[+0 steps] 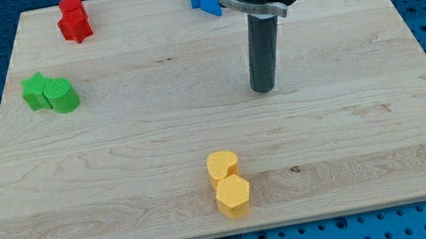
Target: Move the red circle and the red star towards the center
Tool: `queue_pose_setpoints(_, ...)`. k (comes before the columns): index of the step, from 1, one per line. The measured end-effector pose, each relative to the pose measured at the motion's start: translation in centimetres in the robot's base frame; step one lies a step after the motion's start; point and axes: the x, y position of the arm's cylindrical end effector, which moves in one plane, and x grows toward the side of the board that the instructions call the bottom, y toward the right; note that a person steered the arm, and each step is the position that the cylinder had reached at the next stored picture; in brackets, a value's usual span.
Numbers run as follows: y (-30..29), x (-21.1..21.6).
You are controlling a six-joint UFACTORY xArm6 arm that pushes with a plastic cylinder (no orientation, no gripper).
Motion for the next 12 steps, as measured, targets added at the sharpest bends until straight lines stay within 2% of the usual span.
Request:
queue_pose_setpoints(1, -0.1, -0.2)
queue_pose_setpoints(2, -2.8, -2.4)
queue_pose_setpoints(4, -11.0, -8.2)
queue_pose_setpoints(5, -12.7, -11.6)
queue_pose_setpoints(9, -12.8, -14.9)
queue_pose_setpoints(11, -15.4, -19.5)
queue_pose_setpoints(12, -17.1, -23.1)
